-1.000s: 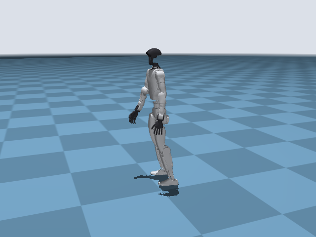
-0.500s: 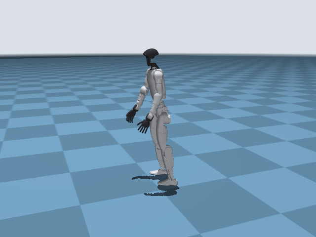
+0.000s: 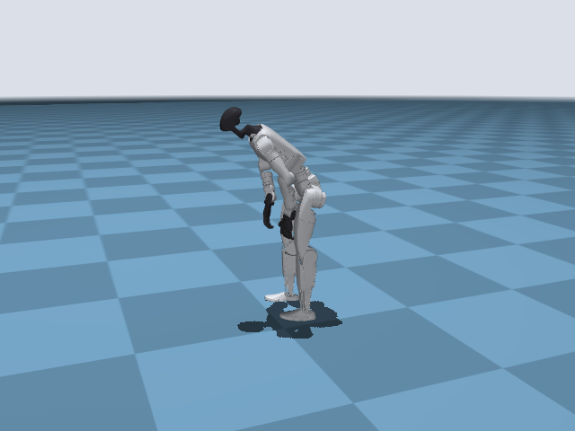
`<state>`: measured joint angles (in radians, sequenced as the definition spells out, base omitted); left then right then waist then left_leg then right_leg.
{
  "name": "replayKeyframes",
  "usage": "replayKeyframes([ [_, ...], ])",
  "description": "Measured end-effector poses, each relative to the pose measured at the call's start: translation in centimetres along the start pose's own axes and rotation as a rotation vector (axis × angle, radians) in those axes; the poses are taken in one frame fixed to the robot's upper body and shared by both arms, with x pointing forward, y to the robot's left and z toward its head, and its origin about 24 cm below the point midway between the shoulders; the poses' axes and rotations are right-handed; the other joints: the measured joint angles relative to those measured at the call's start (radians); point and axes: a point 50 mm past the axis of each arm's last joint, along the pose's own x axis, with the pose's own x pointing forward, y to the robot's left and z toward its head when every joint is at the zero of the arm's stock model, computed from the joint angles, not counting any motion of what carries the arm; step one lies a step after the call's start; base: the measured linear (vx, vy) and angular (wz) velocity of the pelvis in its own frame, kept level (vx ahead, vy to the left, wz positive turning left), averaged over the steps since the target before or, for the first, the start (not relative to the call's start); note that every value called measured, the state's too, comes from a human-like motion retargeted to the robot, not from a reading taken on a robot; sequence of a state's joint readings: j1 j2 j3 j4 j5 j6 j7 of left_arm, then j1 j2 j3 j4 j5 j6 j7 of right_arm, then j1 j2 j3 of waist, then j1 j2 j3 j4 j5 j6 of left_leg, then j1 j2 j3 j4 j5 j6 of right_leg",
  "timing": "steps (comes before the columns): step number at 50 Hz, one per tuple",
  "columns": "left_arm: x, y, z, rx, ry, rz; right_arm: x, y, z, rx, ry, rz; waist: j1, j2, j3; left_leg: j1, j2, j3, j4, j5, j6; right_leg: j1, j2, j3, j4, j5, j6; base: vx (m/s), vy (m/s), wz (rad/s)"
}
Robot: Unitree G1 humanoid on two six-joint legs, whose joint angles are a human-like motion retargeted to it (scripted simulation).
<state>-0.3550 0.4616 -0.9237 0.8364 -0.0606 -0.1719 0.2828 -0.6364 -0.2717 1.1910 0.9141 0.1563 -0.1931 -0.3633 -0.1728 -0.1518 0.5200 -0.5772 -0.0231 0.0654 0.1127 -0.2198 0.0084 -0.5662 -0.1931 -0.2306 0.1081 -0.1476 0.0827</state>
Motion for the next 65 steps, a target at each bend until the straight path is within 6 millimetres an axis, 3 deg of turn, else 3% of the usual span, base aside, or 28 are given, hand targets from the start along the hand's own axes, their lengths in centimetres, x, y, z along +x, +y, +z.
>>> replayKeyframes([
  [2,-0.9,1.3,0.8,-0.030,-0.109,0.133,-0.8,-1.5,1.4,0.095,-0.122,-0.187,-0.012,-0.014,0.000,-0.123,-0.008,0.000,0.079,-0.012,0.003,-0.113,-0.014,0.012,0.060,-0.018,-0.015,-0.16,0.05,0.27],
  [5,-3.5,5.0,3.0,-0.141,-0.330,0.386,-3.2,-5.9,3.4,0.222,-0.317,-0.476,-0.019,-0.020,0.000,-0.364,-0.002,0.002,0.277,-0.053,0.007,-0.323,-0.026,0.032,0.200,-0.065,-0.046,-0.10,0.05,0.10],
  [8,-7.2,8.3,5.7,-0.198,-0.553,0.568,-7.2,-10.8,4.1,0.284,-0.455,-0.693,0.005,-0.012,0.000,-0.625,0.025,0.008,0.540,-0.125,-0.003,-0.580,-0.036,0.048,0.457,-0.149,-0.074,-0.03,0.05,-0.18],
  [12,-12.5,9.9,7.8,-0.192,-0.778,0.698,-13.5,-14.3,4.1,0.286,-0.587,-0.906,0.030,-0.003,0.000,-0.931,0.059,0.024,0.950,-0.233,-0.024,-0.898,-0.070,0.101,0.897,-0.312,-0.116,0.00,0.01,-0.04],
  [15,-16.2,8.4,7.0,-0.248,-0.796,0.727,-18.1,-13.7,3.6,0.316,-0.605,-0.918,0.030,-0.032,0.000,-0.993,0.081,0.061,1.274,-0.346,-0.023,-1.004,-0.100,0.191,1.266,-0.449,-0.139,0.07,0.00,-0.02],
  [20,-20.5,5.3,5.2,-0.348,-0.664,0.720,-22.6,-11.3,3.7,0.387,-0.565,-0.786,0.040,-0.033,0.000,-0.993,0.109,0.028,1.767,-0.584,-0.028,-1.004,-0.105,0.278,1.758,-0.703,-0.163,0.10,0.01,-0.29],
  [26,-25.4,3.4,2.5,-0.310,-0.399,0.699,-25.7,-10.2,4.4,0.409,-0.468,-0.551,0.133,0.003,0.000,-0.993,0.209,-0.034,2.165,-0.653,-0.018,-1.004,-0.022,0.324,2.107,-0.725,-0.199,-0.17,0.05,-0.68],
  [30,-27.9,3.2,0.3,-0.218,-0.210,0.679,-26.8,-9.9,3.8,0.444,-0.340,-0.461,0.126,0.030,0.000,-0.993,0.195,-0.035,2.407,-0.653,-0.007,-1.004,-0.035,0.424,2.365,-0.725,-0.150,-0.11,0.05,0.39],
  [34,-27.5,4.2,-0.2,-0.172,-0.199,0.732,-27.0,-10.8,4.4,0.477,-0.338,-0.491,0.139,0.060,0.000,-0.993,0.219,-0.008,2.512,-0.653,0.051,-1.004,-0.042,0.494,2.480,-0.725,-0.124,0.09,0.02,0.24],
  [37,-25.5,5.3,1.7,-0.200,-0.314,0.768,-26.1,-11.9,6.4,0.481,-0.460,-0.504,0.169,0.090,0.000,-0.993,0.223,-0.013,2.462,-0.653,0.096,-1.004,-0.051,0.451,2.429,-0.725,-0.186,0.16,-0.04,-0.10],
  [40,-19.6,5.0,3.2,-0.267,-0.423,0.703,-23.2,-12.9,7.8,0.401,-0.585,-0.471,0.188,0.128,0.000,-0.993,0.209,-0.039,2.344,-0.653,0.099,-1.004,-0.072,0.355,2.312,-0.725,-0.268,0.28,-0.10,-0.07],
  [43,-12.6,4.6,5.4,-0.319,-0.516,0.596,-19.2,-14.3,8.0,0.308,-0.640,-0.446,0.161,0.154,0.000,-0.993,0.161,-0.013,2.173,-0.638,0.101,-1.004,-0.112,0.324,2.163,-0.725,-0.270,0.31,-0.09,0.59],
  [47,-3.3,6.3,9.9,-0.267,-0.547,0.553,-11.3,-15.8,7.4,0.199,-0.588,-0.442,0.132,0.176,-0.018,-0.965,0.073,-0.016,1.776,-0.505,0.087,-0.937,-0.157,0.229,1.793,-0.663,-0.270,0.15,-0.11,0.80],
  [48,-1.2,5.9,10.0,-0.224,-0.482,0.519,-8.5,-14.9,6.4,0.177,-0.511,-0.407,0.127,0.174,-0.052,-0.898,0.061,-0.025,1.656,-0.484,0.085,-0.856,-0.152,0.196,1.664,-0.647,-0.263,0.20,-0.06,0.17],
  [50,2.3,3.3,8.4,-0.050,-0.268,0.385,-3.2,-10.7,2.8,0.075,-0.268,-0.264,0.122,0.146,-0.129,-0.704,0.052,-0.026,1.390,-0.434,0.074,-0.655,-0.125,0.146,1.377,-0.592,-0.242,0.30,-0.07,-0.23],
  [52,3.7,-0.2,5.2,0.228,-0.017,0.143,-0.5,-5.5,-1.9,-0.008,0.060,-0.042,0.118,0.110,-0.211,-0.476,0.048,-0.018,1.070,-0.303,0.048,-0.422,-0.098,0.090,1.034,-0.439,-0.207,0.40,-0.07,-0.35],
  [53,3.5,-2.0,3.6,0.357,0.093,0.002,-0.4,-3.0,-4.0,-0.017,0.223,0.086,0.114,0.097,-0.254,-0.361,0.043,-0.015,0.896,-0.194,0.033,-0.301,-0.086,0.057,0.846,-0.316,-0.184,0.45,-0.05,-0.13],
  [55,2.2,-5.4,1.5,0.488,0.218,-0.236,-2.3,1.0,-7.3,-0.042,0.448,0.327,0.098,0.093,-0.344,-0.143,0.029,-0.020,0.534,0.099,0.002,-0.067,-0.060,0.001,0.455,0.010,-0.130,0.47,-0.05,0.22],
  [57,0.9,-8.0,0.7,0.417,0.227,-0.343,-5.1,2.9,-9.7,-0.080,0.509,0.494,0.079,0.107,-0.398,0.055,0.022,-0.035,0.220,0.347,-0.035,0.138,-0.031,0.026,0.127,0.335,-0.041,0.48,-0.05,0.54],
  [58,0.4,-8.9,0.8,0.357,0.197,-0.365,-6.7,3.6,-10.9,-0.069,0.518,0.547,0.075,0.117,-0.421,0.142,0.028,-0.041,0.101,0.403,-0.064,0.221,-0.018,0.070,0.015,0.434,0.018,0.47,-0.05,0.54],
  [60,-0.1,-9.7,1.2,0.220,0.137,-0.351,-9.9,4.4,-13.1,0.033,0.578,0.568,0.081,0.140,-0.465,0.264,0.059,-0.039,-0.048,0.375,-0.111,0.333,0.005,0.153,-0.106,0.459,0.101,0.43,-0.04,0.38],
  [62,-0.4,-9.7,1.3,0.114,0.102,-0.357,-12.8,4.9,-15.6,0.113,0.701,0.555,0.096,0.165,-0.510,0.335,0.100,-0.012,-0.104,0.293,-0.144,0.399,0.021,0.147,-0.136,0.348,0.110,0.34,-0.03,0.06],
  [65,-0.4,-8.9,0.2,0.050,0.136,-0.373,-16.0,4.9,-18.2,0.179,0.949,0.489,0.109,0.189,-0.575,0.391,0.141,0.027,-0.107,0.274,-0.160,0.454,0.035,0.064,-0.108,0.231,0.075,0.21,-0.03,-0.15],
])
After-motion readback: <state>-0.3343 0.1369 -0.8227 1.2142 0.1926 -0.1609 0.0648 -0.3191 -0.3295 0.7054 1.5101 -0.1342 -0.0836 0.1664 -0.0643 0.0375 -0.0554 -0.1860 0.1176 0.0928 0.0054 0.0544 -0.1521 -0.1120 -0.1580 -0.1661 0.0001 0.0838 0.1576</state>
